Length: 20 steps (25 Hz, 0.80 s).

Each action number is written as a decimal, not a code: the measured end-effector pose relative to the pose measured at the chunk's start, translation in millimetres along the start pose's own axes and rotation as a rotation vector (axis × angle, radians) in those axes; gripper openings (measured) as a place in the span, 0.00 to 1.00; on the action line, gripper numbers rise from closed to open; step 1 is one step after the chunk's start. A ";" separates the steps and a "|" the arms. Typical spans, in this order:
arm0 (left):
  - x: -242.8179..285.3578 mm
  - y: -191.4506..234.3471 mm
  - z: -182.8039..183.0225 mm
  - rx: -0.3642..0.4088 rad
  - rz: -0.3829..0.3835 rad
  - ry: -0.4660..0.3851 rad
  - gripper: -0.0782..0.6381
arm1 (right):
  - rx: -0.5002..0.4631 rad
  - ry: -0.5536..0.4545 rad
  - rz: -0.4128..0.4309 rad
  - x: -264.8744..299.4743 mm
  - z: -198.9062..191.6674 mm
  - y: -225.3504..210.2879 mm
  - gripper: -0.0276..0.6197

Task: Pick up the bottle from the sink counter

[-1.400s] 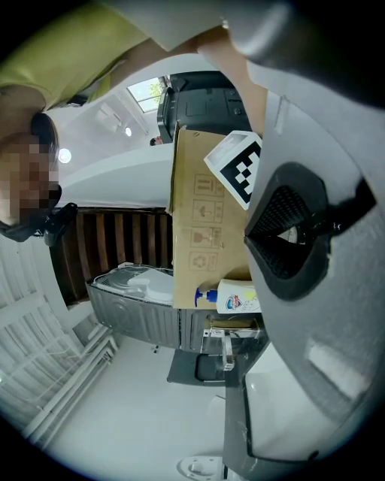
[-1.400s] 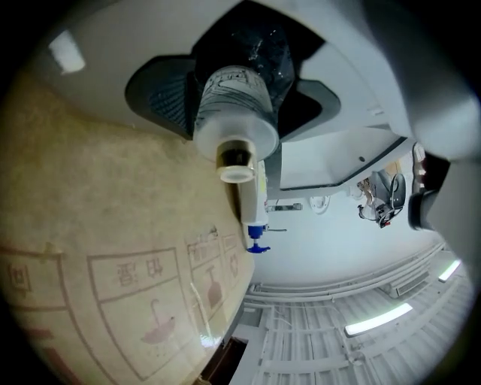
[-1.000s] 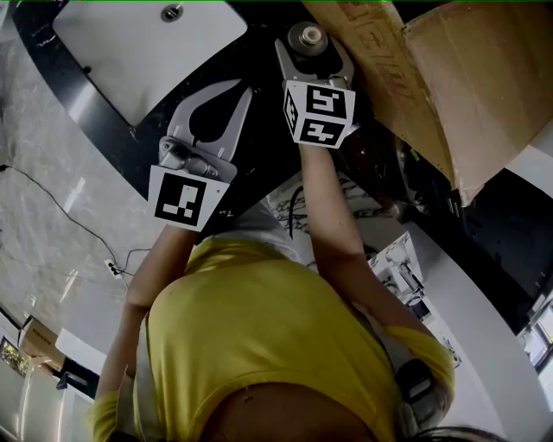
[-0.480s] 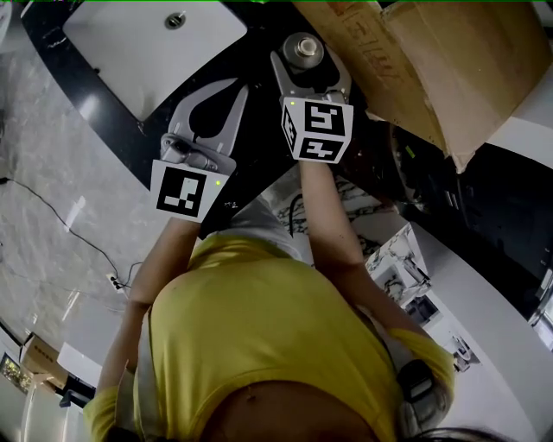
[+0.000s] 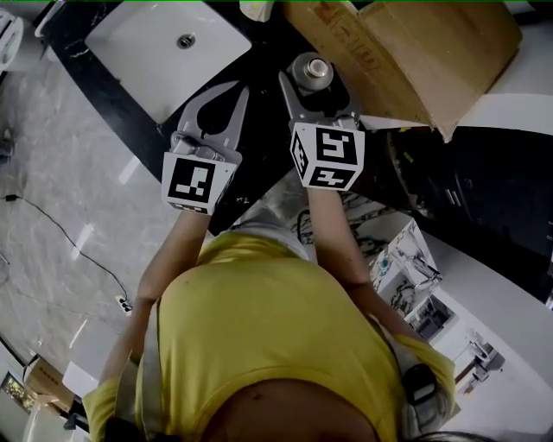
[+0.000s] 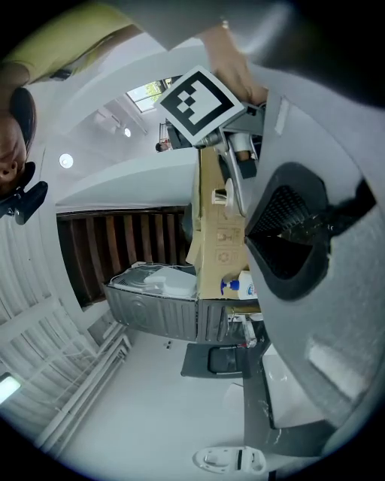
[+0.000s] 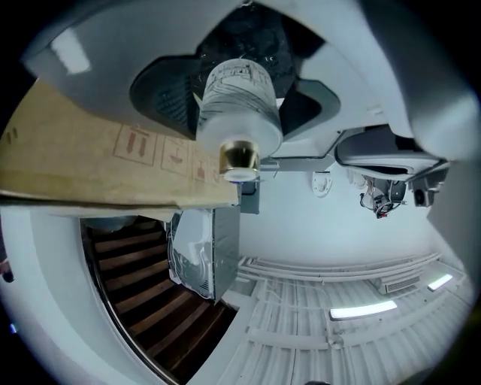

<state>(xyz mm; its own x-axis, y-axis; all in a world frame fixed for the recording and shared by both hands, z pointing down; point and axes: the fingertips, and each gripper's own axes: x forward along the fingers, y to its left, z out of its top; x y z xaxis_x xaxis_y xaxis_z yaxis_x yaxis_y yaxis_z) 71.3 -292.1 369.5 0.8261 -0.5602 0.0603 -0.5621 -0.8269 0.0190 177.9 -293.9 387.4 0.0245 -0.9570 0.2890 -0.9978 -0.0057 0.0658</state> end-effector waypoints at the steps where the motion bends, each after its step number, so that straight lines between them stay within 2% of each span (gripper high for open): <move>1: -2.0 -0.1 3.5 0.005 -0.002 -0.005 0.11 | -0.002 -0.009 -0.009 -7.0 4.8 1.5 0.54; 10: -23.1 -1.6 25.6 0.029 -0.018 -0.029 0.12 | -0.003 -0.084 -0.061 -65.6 38.6 12.8 0.54; 20: -52.2 -4.7 49.3 0.064 -0.006 -0.061 0.11 | 0.001 -0.088 -0.079 -103.8 42.6 22.5 0.54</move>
<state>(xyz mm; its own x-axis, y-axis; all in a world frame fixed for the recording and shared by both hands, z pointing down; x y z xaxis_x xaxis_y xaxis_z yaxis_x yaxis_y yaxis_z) 32.8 -261.4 317.1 0.8317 -0.5552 -0.0003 -0.5547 -0.8309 -0.0450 150.3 -207.0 318.2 0.0974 -0.9754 0.1980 -0.9931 -0.0821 0.0838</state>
